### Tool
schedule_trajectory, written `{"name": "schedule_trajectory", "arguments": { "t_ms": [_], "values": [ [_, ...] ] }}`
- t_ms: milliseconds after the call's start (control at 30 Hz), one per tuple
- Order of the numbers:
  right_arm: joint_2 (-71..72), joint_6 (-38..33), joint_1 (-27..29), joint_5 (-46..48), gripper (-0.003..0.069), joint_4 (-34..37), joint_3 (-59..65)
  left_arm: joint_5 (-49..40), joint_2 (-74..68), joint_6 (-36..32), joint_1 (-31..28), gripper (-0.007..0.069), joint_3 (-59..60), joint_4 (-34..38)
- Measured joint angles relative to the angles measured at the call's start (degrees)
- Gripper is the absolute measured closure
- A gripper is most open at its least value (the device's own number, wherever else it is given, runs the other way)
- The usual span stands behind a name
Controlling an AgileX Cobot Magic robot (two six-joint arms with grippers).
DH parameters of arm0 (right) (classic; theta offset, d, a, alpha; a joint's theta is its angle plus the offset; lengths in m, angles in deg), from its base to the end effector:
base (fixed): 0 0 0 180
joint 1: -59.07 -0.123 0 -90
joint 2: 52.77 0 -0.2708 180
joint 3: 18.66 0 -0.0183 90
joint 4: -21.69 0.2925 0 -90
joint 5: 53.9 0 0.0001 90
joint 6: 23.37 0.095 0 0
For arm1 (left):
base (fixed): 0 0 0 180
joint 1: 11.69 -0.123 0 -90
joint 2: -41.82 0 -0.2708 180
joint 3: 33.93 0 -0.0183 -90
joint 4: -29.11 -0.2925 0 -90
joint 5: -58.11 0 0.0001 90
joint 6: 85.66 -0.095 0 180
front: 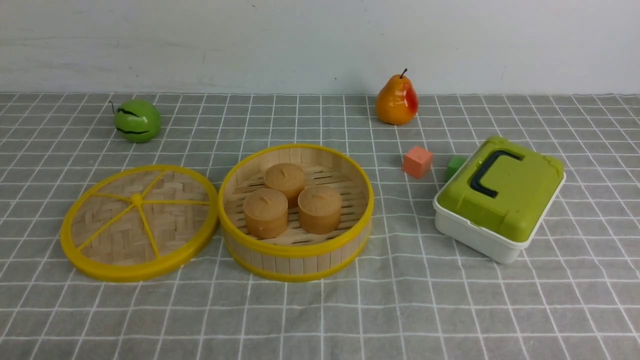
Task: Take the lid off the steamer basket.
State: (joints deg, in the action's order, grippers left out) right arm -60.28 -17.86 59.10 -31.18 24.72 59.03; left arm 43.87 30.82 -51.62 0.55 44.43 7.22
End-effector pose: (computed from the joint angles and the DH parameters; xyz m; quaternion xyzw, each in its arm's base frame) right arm 0.1118 0.0019 0.1718 0.0528 0.8067 0.0507 0.5864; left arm 0.1179 -0.0166 0.1755 -0.0322 0.7795 -0.1002 0.6175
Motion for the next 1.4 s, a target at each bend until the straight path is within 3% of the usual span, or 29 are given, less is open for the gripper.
{"name": "schedule_trajectory", "arguments": {
  "t_ms": [167, 367, 500, 1400],
  "values": [
    [0.00, 0.00, 0.00, 0.00, 0.0418, 0.00, 0.00, -1.67, 3.40, -3.41, -4.02, 0.0637, 0.06, 7.28],
    [0.00, 0.00, 0.00, 0.00, 0.0418, 0.00, 0.00, -7.15, 3.46, -21.61, -5.90, 0.0637, 0.12, 19.18],
    [0.00, 0.00, -0.02, 0.00, 0.0416, 0.00, 0.00, -7.39, 3.46, -26.88, -5.90, 0.0637, 0.12, 20.50],
    [0.00, 0.00, 0.00, 0.00, 0.0418, 0.00, 0.00, -7.76, 3.46, -28.09, -5.90, 0.0637, 0.12, 20.88]
  ]
}}
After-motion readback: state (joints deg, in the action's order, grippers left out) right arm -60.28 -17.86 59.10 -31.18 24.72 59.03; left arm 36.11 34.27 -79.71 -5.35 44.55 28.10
